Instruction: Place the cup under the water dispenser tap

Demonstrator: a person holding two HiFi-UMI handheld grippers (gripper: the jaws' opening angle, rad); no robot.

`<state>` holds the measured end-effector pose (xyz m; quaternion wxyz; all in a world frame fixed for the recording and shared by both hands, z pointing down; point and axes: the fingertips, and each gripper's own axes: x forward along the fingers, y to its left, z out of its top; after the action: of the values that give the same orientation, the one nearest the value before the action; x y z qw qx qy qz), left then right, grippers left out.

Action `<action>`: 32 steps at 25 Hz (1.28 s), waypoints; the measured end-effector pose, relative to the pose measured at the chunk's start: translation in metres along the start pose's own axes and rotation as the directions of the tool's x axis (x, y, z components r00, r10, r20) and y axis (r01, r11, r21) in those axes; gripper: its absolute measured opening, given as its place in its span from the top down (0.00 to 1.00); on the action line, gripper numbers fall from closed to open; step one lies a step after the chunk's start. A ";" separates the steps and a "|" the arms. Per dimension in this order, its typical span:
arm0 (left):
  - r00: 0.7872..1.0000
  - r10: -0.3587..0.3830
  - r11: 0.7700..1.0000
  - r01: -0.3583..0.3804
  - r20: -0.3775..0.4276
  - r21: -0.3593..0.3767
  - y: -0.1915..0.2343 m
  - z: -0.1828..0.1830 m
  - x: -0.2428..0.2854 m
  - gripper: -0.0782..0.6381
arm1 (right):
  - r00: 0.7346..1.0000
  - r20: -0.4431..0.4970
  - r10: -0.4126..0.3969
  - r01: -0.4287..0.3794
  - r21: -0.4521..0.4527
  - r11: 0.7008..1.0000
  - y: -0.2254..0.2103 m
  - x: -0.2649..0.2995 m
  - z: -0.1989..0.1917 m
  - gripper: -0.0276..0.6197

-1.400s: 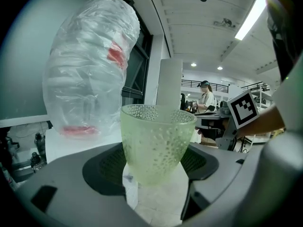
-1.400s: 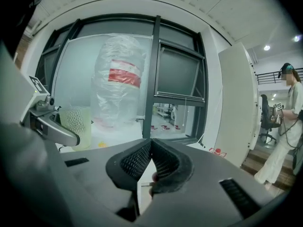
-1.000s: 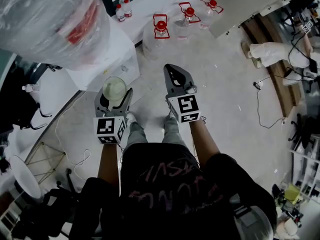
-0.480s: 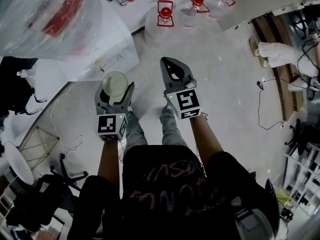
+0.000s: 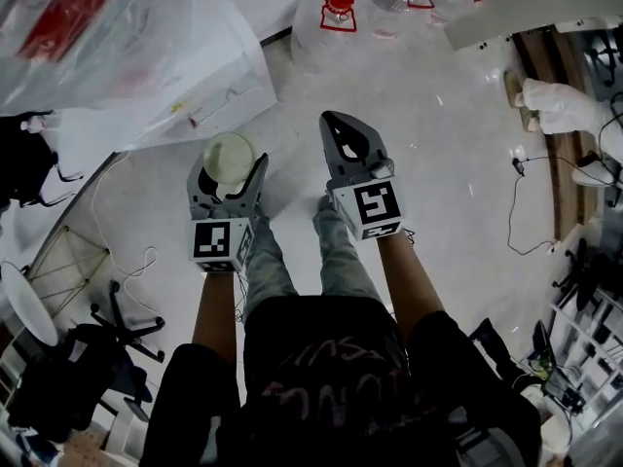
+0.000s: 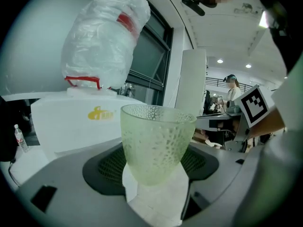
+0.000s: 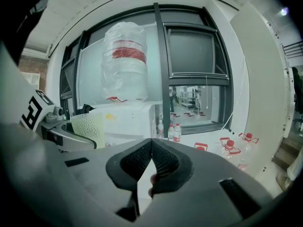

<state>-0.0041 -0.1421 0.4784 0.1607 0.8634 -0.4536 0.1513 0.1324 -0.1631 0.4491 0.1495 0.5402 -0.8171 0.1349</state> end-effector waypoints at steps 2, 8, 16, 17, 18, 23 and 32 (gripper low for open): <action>1.000 0.013 1.000 -0.013 -0.014 0.002 0.006 -0.013 0.008 0.39 | 1.000 -0.001 0.003 -0.003 0.002 1.000 -0.001 0.006 -0.011 0.94; 0.999 0.051 0.999 -0.051 -0.001 -0.018 0.021 -0.052 0.032 0.39 | 0.997 -0.071 0.034 -0.036 -0.024 0.999 -0.005 0.020 -0.062 0.94; 0.996 0.090 0.996 -0.090 -0.003 -0.025 0.041 -0.106 0.066 0.39 | 0.999 -0.018 0.050 -0.050 0.004 0.999 -0.009 0.057 -0.111 0.94; 0.996 0.094 0.995 -0.094 -0.004 -0.025 0.044 -0.113 0.072 0.39 | 0.999 -0.015 0.051 -0.051 0.007 0.999 -0.009 0.062 -0.117 0.94; 0.995 0.099 0.995 -0.099 -0.003 -0.025 0.047 -0.119 0.077 0.39 | 0.998 -0.011 0.055 -0.055 0.005 0.998 -0.010 0.068 -0.124 0.94; 0.993 0.122 0.992 -0.122 -0.005 -0.029 0.064 -0.150 0.096 0.39 | 0.997 -0.044 0.069 -0.069 0.009 0.998 -0.009 0.086 -0.157 0.94; 0.990 0.144 0.989 -0.144 -0.004 -0.008 0.090 -0.187 0.149 0.39 | 0.994 -0.065 0.083 -0.083 -0.002 0.997 -0.025 0.129 -0.208 0.94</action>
<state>-0.0199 -0.2220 0.7206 0.1534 0.8275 -0.5153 0.1621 0.1284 -0.2020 0.6915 0.1716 0.5008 -0.8338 0.1566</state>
